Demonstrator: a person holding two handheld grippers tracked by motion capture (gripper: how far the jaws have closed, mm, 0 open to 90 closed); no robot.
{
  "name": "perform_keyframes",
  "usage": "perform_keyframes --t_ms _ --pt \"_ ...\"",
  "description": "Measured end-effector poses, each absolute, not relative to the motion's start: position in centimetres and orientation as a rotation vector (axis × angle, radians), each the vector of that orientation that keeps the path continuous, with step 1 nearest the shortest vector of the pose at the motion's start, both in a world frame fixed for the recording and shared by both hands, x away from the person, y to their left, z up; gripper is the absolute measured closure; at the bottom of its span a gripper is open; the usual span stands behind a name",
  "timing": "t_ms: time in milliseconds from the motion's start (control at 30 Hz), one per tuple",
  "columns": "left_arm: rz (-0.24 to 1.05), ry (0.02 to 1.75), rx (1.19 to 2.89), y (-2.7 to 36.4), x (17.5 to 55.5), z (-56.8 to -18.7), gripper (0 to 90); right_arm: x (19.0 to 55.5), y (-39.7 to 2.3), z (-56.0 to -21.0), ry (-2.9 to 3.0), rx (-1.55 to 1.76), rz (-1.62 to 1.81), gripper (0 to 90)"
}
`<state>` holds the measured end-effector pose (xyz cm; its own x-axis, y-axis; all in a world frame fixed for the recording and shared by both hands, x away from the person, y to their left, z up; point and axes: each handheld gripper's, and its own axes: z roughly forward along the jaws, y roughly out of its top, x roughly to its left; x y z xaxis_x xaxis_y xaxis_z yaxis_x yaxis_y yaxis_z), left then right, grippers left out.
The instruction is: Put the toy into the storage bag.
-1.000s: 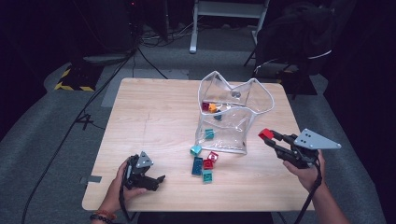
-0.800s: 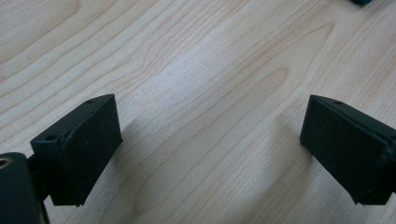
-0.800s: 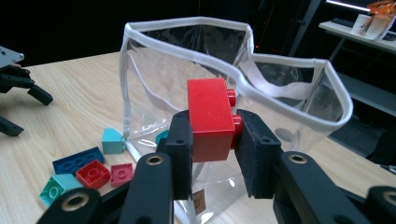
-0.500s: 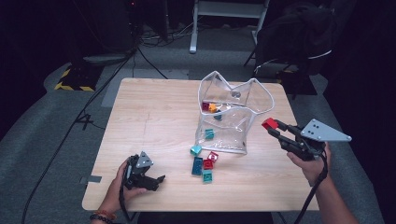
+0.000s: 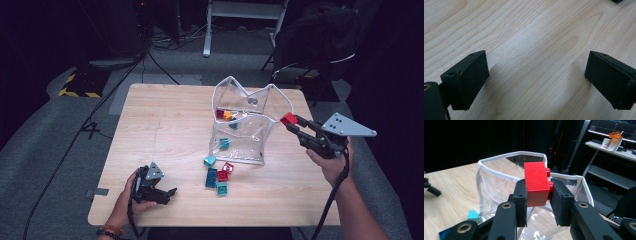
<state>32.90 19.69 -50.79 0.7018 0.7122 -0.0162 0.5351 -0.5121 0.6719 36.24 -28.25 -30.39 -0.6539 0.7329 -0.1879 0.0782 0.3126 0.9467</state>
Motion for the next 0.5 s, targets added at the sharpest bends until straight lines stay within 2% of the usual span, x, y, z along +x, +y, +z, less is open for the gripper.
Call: perform_keyframes --t_ms 500 --pt "0.345 0.946 2.242 19.7 32.9 -50.8 5.6 40.3 -25.9 -30.5 1.986 0.79 1.312 68.1"
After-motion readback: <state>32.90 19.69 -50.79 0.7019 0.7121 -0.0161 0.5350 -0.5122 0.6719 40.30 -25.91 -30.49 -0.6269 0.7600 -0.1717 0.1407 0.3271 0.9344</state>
